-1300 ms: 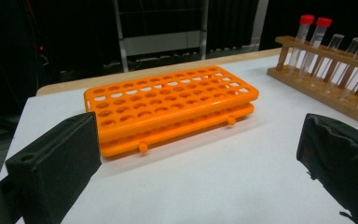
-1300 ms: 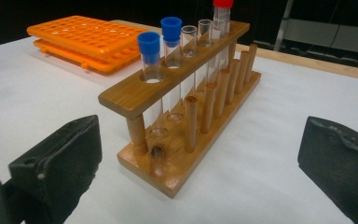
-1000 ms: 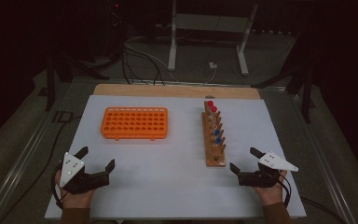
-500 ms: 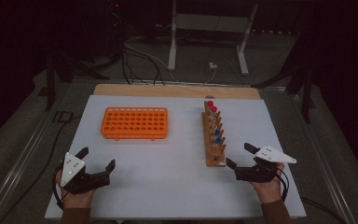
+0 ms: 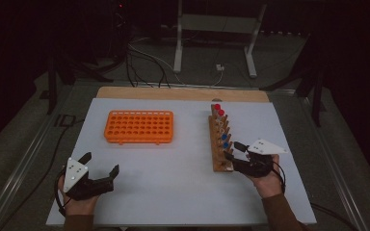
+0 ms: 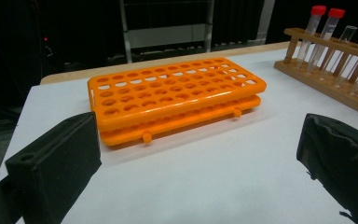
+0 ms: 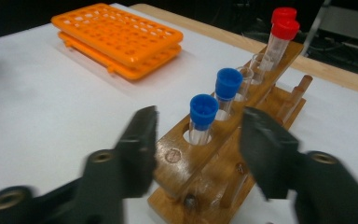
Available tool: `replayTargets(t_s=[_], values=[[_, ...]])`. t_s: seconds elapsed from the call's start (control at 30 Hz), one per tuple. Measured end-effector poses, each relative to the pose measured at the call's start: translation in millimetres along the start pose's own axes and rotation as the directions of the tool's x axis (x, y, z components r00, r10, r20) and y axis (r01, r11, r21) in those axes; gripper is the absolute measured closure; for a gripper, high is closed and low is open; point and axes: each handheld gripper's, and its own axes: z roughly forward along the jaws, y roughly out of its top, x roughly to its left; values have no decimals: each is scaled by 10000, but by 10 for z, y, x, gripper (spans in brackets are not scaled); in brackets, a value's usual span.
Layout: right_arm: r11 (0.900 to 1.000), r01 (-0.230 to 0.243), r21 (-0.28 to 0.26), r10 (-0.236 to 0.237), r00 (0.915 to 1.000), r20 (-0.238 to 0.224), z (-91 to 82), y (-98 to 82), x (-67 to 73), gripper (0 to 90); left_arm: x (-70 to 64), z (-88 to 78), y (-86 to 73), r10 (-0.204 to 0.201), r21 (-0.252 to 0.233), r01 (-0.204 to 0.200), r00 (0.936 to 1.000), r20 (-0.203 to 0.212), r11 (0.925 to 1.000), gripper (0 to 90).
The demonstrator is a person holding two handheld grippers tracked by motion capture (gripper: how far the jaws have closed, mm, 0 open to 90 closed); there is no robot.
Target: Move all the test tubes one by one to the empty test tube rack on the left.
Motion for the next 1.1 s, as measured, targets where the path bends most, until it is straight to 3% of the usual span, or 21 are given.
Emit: replayTargets(t_s=[0.07,0.43,0.83,1.1], values=[[9999,-95,66,95,10000,-13,70,9,-18,608,-9,-1,-1,32,23,-32,10000,-7,10000,1],[9987,-25,506,21,10000,73,255,17,-21,744,-27,14,-4,153,95,-153,9999,18,9998,1],[9980,-144,617,132,9997,212,371,33,-32,758,-28,20,-5,167,149,-168,9998,46,9997,1],[9978,-39,663,24,9997,227,349,72,-12,766,-31,28,-9,181,209,-182,9998,54,9996,1]])
